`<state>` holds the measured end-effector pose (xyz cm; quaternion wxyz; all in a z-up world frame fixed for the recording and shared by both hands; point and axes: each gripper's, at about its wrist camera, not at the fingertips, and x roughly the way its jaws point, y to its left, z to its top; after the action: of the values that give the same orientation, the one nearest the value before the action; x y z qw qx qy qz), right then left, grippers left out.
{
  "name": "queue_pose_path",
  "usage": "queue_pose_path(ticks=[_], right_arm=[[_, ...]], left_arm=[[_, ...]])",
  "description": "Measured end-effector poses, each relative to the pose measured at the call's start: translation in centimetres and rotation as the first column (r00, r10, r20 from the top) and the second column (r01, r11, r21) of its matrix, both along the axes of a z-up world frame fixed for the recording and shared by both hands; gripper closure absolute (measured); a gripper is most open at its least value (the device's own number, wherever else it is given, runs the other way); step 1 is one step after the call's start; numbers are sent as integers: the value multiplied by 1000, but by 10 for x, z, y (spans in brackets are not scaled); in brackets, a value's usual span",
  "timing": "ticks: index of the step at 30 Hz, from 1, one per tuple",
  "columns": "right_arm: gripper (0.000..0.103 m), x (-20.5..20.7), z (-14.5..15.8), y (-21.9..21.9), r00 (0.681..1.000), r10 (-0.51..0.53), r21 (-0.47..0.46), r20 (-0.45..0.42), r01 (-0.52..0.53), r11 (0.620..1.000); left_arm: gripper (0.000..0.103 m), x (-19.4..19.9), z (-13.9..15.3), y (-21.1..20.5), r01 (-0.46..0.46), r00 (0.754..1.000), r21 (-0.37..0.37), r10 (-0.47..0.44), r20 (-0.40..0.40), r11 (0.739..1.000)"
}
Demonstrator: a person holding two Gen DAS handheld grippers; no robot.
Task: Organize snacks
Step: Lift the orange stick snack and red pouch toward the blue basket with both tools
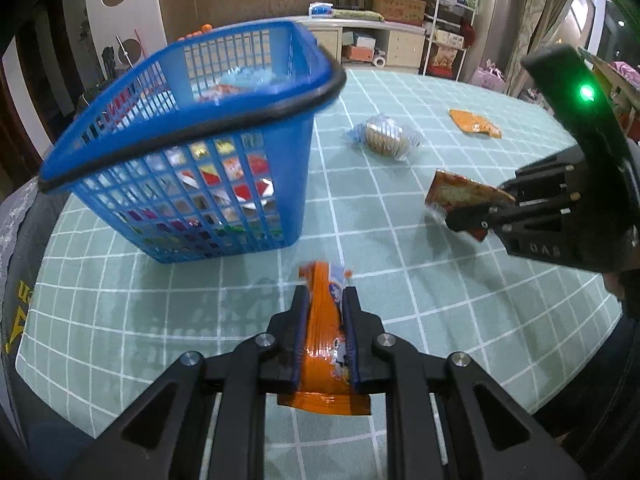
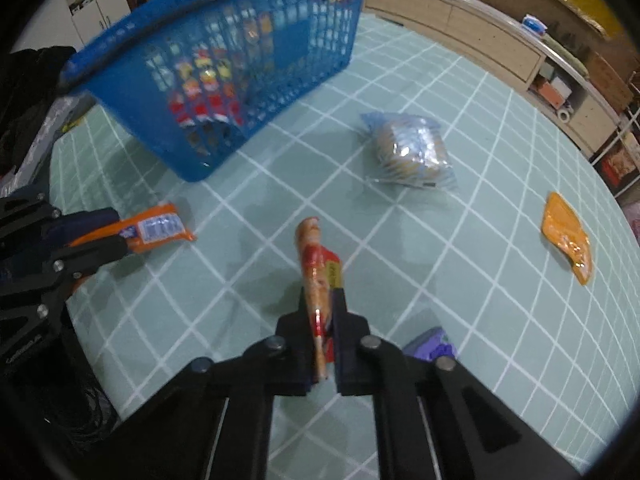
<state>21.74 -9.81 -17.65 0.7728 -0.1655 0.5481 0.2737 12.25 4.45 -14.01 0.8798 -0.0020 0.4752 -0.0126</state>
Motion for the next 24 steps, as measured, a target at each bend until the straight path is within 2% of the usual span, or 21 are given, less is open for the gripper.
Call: queue_pose_path(ticks=[7,15,24], right_arm=[[93,-31,42,2,999,3,50,48,-6,999],[93,-65,89,13,990,17,84,141,-29,996],[93,-74,128,25,976,13,135,216,-43,990]], left_arm=[[88,-19,31,-2,11,998,-6,-11,64,1000],[89,-44,77,6,12,987,-12,-10,162,1000],[89,-53,124,21,29,968,14,-31,248,999]])
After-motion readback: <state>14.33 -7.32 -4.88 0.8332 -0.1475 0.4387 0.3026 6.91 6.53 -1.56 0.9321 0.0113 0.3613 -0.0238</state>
